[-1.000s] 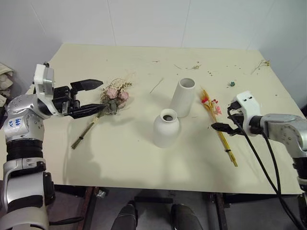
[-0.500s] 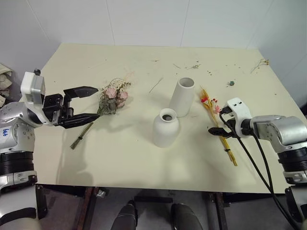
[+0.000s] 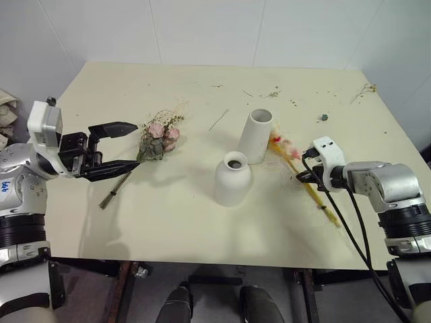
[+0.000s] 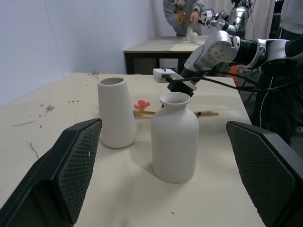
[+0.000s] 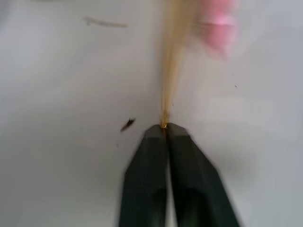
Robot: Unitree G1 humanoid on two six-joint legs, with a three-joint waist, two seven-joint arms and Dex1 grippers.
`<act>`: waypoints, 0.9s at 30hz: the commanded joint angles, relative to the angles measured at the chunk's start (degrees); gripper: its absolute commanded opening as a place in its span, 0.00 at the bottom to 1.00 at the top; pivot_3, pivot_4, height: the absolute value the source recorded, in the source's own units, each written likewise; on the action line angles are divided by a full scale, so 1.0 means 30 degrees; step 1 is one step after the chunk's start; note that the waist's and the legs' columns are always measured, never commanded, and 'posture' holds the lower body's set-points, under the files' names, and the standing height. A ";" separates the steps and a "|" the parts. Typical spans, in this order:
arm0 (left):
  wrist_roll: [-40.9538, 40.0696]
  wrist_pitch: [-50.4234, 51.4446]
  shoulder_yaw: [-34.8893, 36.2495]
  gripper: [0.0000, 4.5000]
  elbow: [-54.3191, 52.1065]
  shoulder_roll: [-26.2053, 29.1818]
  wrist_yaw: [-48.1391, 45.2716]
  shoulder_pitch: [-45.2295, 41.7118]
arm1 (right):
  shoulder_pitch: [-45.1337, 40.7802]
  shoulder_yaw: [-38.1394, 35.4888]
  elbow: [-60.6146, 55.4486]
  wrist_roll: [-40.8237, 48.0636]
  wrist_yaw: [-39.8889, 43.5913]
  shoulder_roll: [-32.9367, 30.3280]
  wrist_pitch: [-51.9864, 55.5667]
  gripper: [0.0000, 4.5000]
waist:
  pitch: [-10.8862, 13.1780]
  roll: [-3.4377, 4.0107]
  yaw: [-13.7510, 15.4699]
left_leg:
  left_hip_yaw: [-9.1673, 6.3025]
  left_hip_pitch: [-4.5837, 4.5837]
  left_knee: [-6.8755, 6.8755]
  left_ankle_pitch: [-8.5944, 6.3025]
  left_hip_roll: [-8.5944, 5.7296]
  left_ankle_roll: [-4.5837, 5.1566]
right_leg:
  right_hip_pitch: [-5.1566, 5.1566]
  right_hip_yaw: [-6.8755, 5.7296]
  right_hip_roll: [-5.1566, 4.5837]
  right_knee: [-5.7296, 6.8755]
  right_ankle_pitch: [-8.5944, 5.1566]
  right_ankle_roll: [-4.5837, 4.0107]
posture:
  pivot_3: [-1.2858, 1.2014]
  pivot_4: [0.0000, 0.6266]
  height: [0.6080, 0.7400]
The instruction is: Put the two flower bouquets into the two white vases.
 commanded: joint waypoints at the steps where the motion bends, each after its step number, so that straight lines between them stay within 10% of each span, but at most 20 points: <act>1: -0.0376 0.0070 0.0513 1.00 -0.0596 0.0499 0.0090 -0.0077 | -0.0427 -0.1051 0.0471 -0.0553 -0.0676 0.0132 -0.0140 0.01 | 0.0000 0.0000 0.0013 | 0.0001 0.0000 0.0000 0.0005 0.0000 0.0003 | -0.0002 0.0003 0.0000 0.0000 0.0005 0.0000 | 0.52 0.24 1.00; 16: -0.0019 0.0131 -0.0004 1.00 0.0251 0.0465 -0.0040 -0.1086 | -0.5160 -0.5891 0.3780 -0.1395 -0.4263 0.1347 -0.7194 0.01 | 0.0004 0.0007 -0.0057 | 0.0050 -0.0009 -0.0043 0.0009 0.0002 0.0003 | -0.0052 0.0049 0.0003 -0.0004 0.0007 0.0004 | 0.52 0.24 1.00; 27: 0.0031 -0.0315 0.0058 1.00 0.0425 0.0429 0.0232 -0.1201 | -0.8112 -0.7516 0.4239 0.1082 -0.2097 0.6954 -1.7896 0.01 | 0.0005 0.0009 -0.0475 | 0.0058 -0.0006 -0.0059 0.0013 0.0021 -0.0004 | -0.0057 0.0058 0.0017 0.0015 0.0006 0.0009 | 0.52 0.24 1.00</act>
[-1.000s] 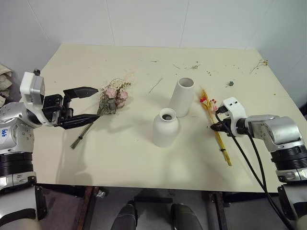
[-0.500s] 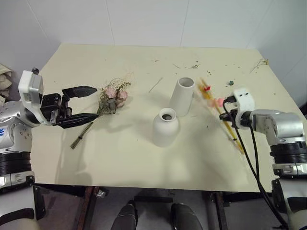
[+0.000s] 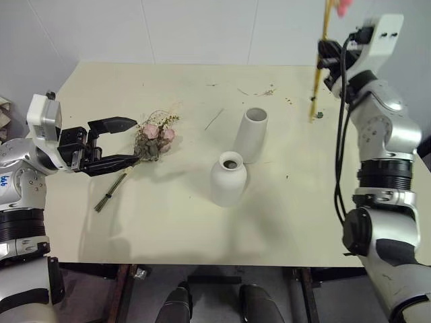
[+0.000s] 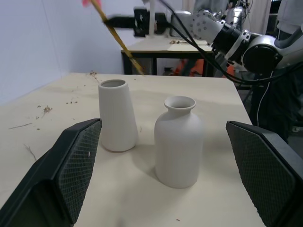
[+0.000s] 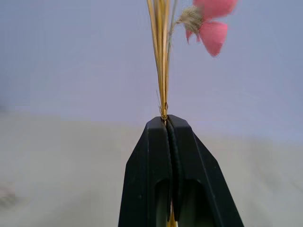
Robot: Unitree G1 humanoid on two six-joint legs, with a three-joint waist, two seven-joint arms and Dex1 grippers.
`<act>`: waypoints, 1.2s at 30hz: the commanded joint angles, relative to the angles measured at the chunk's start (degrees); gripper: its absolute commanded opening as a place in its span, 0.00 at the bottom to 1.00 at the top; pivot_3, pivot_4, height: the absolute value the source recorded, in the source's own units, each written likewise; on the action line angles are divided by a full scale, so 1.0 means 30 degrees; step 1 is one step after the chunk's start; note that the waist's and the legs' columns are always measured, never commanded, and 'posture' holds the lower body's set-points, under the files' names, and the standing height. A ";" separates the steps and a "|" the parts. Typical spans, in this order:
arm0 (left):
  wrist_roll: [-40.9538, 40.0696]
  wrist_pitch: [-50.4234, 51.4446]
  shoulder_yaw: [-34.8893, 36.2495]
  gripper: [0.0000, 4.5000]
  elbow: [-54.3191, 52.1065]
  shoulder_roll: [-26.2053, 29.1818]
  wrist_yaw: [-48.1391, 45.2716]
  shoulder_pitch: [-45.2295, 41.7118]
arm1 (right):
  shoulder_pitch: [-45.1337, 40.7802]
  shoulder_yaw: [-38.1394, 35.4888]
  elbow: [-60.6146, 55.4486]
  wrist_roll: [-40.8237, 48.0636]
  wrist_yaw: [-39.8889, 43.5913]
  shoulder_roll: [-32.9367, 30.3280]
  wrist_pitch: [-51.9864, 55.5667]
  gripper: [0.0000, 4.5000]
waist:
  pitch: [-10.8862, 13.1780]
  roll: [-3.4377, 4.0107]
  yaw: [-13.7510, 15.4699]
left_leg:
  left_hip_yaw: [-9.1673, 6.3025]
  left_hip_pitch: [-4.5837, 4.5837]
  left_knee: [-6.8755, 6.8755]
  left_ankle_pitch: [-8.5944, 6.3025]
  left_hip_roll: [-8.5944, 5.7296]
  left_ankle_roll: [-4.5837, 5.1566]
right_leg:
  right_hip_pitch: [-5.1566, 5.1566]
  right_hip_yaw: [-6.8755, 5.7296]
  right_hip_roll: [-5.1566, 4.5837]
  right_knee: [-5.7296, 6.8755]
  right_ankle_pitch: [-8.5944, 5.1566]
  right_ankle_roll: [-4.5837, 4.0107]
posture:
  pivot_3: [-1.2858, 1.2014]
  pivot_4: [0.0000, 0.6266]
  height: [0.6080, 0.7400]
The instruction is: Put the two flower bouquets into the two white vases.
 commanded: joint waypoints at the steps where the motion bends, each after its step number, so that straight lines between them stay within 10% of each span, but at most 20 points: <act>1: 0.0028 -0.0579 0.0397 1.00 -0.0178 0.0269 0.0186 -0.0447 | -0.0650 -0.0418 -0.0415 0.0992 0.1174 0.1275 -0.3231 0.01 | 0.0000 0.0000 -0.0029 | 0.0000 0.0000 0.0000 0.0000 0.0000 0.0000 | 0.0000 0.0000 0.0001 0.0002 0.0000 0.0000 | 0.52 0.24 1.00; 36: -0.0501 -0.0813 0.2380 1.00 -0.1146 0.1038 0.2807 0.1905 | -0.0187 0.0851 0.4572 0.0683 0.3870 0.5090 -0.8663 0.01 | 0.0003 0.0005 -0.0086 | 0.0138 0.0169 -0.0035 -0.0017 0.0223 -0.0073 | -0.0054 0.0284 0.0285 0.0161 -0.0008 -0.0104 | 0.52 0.24 1.00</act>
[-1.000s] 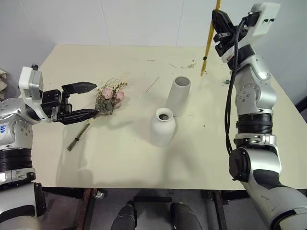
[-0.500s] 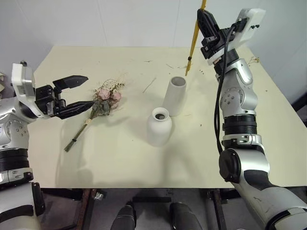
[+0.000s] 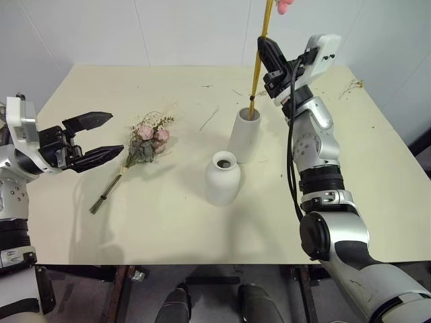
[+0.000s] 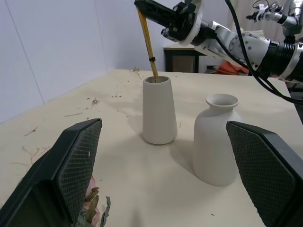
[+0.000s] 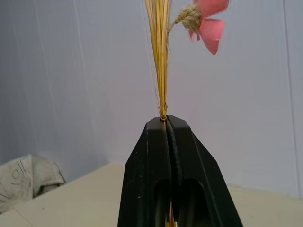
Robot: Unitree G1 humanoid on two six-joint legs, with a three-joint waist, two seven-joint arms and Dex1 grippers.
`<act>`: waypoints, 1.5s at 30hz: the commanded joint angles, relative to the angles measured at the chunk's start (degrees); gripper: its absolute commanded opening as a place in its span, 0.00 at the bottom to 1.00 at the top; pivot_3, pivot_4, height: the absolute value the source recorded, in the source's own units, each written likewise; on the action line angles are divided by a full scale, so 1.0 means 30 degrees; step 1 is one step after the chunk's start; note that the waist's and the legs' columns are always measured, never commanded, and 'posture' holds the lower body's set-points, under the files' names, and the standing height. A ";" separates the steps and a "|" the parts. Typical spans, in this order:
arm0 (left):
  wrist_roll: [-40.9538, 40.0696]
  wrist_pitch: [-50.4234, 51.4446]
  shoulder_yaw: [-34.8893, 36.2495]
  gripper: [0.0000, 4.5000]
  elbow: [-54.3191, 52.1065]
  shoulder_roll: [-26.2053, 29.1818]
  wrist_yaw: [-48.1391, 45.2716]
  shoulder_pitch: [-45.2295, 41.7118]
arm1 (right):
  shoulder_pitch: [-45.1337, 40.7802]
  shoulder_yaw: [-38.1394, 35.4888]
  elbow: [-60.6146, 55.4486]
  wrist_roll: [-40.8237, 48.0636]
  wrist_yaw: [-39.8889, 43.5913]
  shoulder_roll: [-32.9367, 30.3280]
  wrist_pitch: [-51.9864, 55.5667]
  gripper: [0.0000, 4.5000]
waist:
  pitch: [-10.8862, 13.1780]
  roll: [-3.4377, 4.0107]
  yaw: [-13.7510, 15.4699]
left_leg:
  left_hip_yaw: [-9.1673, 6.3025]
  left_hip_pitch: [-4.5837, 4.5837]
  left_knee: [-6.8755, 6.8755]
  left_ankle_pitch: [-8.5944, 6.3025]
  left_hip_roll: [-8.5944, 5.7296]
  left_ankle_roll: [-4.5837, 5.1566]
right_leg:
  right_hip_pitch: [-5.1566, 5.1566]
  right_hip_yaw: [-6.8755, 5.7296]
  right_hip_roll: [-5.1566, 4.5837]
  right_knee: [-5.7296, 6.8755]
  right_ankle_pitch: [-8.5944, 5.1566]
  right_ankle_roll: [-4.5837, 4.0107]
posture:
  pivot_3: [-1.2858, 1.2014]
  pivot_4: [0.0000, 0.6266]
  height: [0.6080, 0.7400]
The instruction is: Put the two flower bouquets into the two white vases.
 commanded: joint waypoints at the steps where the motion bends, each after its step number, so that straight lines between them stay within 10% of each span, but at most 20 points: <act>1: -0.0500 0.0030 0.0660 1.00 -0.0921 0.0179 0.0172 0.0212 | 0.0122 0.0320 0.0309 -0.0545 0.0400 0.0071 -0.1235 0.01 | 0.0000 0.0000 -0.0008 | 0.0003 0.0000 0.0000 -0.0001 0.0001 -0.0002 | -0.0001 0.0003 0.0001 -0.0002 0.0000 0.0000 | 0.52 0.24 1.00; 9: -0.0523 0.0088 0.0692 1.00 -0.1052 0.0128 0.0277 0.0304 | 0.1147 0.1001 -0.0742 -0.0763 0.0643 0.0052 -0.0578 0.05 | 0.0000 0.0000 -0.0010 | 0.0021 0.0001 0.0000 -0.0010 0.0013 -0.0016 | -0.0010 0.0026 0.0013 -0.0004 0.0000 0.0000 | 0.52 0.24 1.00; 22: -0.0285 0.0124 0.0272 1.00 -0.0861 -0.0070 0.0501 -0.0223 | 0.4329 0.1854 -0.8528 0.0227 0.1680 -0.2554 0.4556 0.99 | 0.0000 0.0000 0.0113 | 0.0028 -0.0004 0.0002 -0.0018 0.0018 -0.0027 | -0.0013 0.0031 0.0015 -0.0017 -0.0001 0.0001 | 0.52 0.24 1.00; 45: 0.1065 0.1710 -0.0726 1.00 -0.0976 -0.0576 0.4587 -0.0471 | 1.0179 0.1228 -1.8985 0.5234 0.6422 -1.1535 1.4366 0.99 | 0.0000 -0.0006 0.0387 | 0.0103 -0.0010 0.0041 -0.0057 0.0035 0.0008 | 0.0015 0.0056 0.0008 -0.0125 0.0021 0.0004 | 0.52 0.24 1.00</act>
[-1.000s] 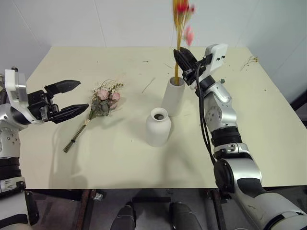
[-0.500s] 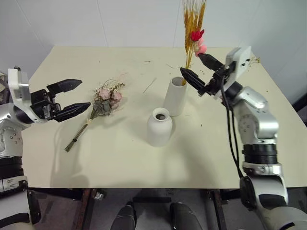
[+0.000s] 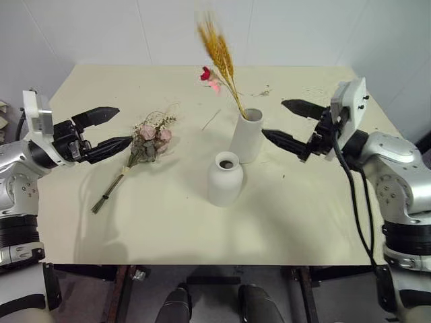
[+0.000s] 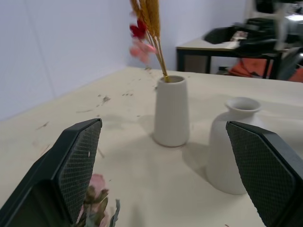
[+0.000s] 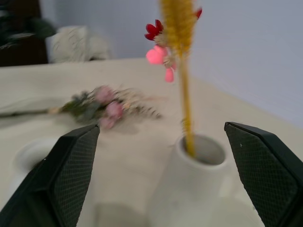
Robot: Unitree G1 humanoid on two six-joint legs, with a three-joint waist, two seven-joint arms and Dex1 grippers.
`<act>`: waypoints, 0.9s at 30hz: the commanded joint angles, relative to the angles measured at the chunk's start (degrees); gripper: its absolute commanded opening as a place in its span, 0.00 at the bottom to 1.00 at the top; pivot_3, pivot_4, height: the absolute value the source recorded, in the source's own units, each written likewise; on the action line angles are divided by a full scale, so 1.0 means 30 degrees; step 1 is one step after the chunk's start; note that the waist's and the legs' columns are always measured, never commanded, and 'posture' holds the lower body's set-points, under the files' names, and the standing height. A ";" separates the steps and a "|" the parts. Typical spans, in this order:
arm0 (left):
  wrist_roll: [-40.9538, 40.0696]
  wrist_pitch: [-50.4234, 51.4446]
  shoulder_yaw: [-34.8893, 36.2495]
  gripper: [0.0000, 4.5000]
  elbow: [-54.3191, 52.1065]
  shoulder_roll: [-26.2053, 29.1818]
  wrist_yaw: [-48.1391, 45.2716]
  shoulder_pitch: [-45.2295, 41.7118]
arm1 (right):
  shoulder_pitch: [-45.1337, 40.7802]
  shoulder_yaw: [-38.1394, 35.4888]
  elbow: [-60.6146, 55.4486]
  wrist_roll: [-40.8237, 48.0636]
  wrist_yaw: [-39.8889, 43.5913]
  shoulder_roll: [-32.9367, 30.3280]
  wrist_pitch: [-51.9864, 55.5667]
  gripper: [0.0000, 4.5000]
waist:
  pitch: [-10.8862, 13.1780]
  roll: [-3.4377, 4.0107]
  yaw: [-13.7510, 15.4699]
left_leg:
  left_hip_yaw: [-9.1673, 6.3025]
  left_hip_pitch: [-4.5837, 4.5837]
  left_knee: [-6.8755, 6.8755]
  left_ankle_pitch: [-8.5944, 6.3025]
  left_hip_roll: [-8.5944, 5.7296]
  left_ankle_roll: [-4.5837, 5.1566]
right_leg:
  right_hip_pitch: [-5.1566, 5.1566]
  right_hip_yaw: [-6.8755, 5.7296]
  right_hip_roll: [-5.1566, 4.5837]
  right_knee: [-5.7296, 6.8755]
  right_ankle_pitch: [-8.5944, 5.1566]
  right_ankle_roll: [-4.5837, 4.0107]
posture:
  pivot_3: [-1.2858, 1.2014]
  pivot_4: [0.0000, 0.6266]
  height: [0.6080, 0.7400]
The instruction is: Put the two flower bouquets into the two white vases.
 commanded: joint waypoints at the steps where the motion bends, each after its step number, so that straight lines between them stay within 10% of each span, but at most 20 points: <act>1: 0.0493 0.1053 0.0059 1.00 -0.1057 0.0008 0.2120 0.0313 | 0.0354 -0.0919 -0.1523 0.2121 0.1665 -0.1458 0.1567 0.99 | 0.0000 0.0000 0.0045 | 0.0003 0.0000 0.0000 -0.0001 0.0000 -0.0001 | 0.0005 0.0000 0.0000 -0.0007 0.0002 0.0003 | 0.52 0.24 1.00; 10: 0.3310 0.6249 -0.2033 1.00 -0.3189 0.0861 0.7918 0.0585 | 0.1131 -0.2163 -0.1368 0.3695 0.3289 -0.2894 0.1770 0.99 | -0.0005 -0.0021 0.0225 | 0.0031 0.0000 0.0024 -0.0008 -0.0004 -0.0004 | 0.0045 0.0009 -0.0010 -0.0087 0.0036 0.0032 | 0.52 0.24 1.00; 27: 0.7818 1.3460 -0.9866 1.00 0.0641 0.1708 0.7316 -0.4880 | 0.3370 -0.3378 -0.1772 0.4245 0.2504 -0.3038 0.2046 0.99 | 0.0000 -0.0029 0.0193 | 0.0059 -0.0017 0.0023 -0.0035 0.0000 0.0001 | 0.0022 0.0024 -0.0001 -0.0107 0.0035 0.0026 | 0.52 0.24 1.00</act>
